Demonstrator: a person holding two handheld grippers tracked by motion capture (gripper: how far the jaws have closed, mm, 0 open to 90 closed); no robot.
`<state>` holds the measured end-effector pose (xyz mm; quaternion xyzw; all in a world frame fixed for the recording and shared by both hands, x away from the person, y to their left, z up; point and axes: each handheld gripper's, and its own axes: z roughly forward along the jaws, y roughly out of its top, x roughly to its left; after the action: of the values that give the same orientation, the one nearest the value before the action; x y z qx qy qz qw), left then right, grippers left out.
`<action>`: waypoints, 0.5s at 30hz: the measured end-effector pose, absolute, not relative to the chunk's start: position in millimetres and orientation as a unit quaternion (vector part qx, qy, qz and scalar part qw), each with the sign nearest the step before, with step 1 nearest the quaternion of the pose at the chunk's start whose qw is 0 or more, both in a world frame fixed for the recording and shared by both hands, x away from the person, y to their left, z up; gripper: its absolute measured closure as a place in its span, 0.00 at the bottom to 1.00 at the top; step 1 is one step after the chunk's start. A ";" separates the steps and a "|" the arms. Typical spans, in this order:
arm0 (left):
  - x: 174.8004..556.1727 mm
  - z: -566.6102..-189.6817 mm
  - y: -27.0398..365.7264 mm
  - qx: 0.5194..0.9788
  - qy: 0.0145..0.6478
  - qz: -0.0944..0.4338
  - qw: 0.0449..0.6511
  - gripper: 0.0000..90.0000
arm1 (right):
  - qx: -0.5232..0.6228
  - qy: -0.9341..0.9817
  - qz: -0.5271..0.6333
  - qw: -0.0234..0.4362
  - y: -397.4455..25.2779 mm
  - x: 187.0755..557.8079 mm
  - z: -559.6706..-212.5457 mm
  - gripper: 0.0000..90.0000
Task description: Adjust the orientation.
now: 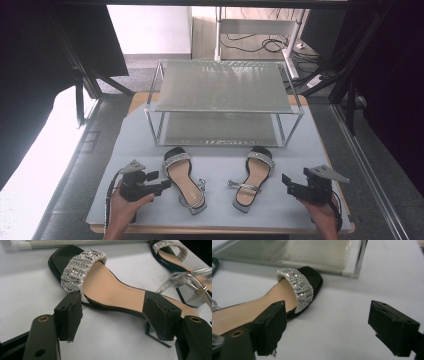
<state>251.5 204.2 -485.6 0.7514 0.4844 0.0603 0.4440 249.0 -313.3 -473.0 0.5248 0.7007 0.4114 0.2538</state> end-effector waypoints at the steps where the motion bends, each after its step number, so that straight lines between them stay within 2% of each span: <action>1: 251.3 -485.8 205.1 0.751 0.485 0.058 0.445 0.36 | 0.518 0.701 0.418 0.258 -313.5 246.3 -470.5 0.24; 6: 252.0 -483.5 208.0 0.745 0.485 0.055 0.454 0.37 | 0.497 0.704 0.439 0.253 -312.7 241.6 -462.4 0.32; 11: 248.0 -477.0 205.4 0.744 0.482 0.050 0.460 0.36 | 0.458 0.732 0.451 0.225 -302.9 239.2 -455.9 0.57; 12: 248.0 -477.0 205.4 0.744 0.482 0.050 0.460 0.36 | 0.458 0.732 0.451 0.225 -302.9 239.2 -455.9 0.57; 13: 245.8 -474.0 203.8 0.746 0.479 0.051 0.461 0.36 | 0.446 0.741 0.455 0.213 -297.8 238.4 -453.3 0.65; 15: 244.1 -471.4 203.1 0.748 0.473 0.053 0.462 0.36 | 0.439 0.748 0.455 0.201 -293.2 237.9 -451.5 0.72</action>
<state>244.1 203.1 -471.4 0.7479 0.4733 0.0534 0.4622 237.9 -293.2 -451.5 0.4392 0.7478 0.4553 0.2014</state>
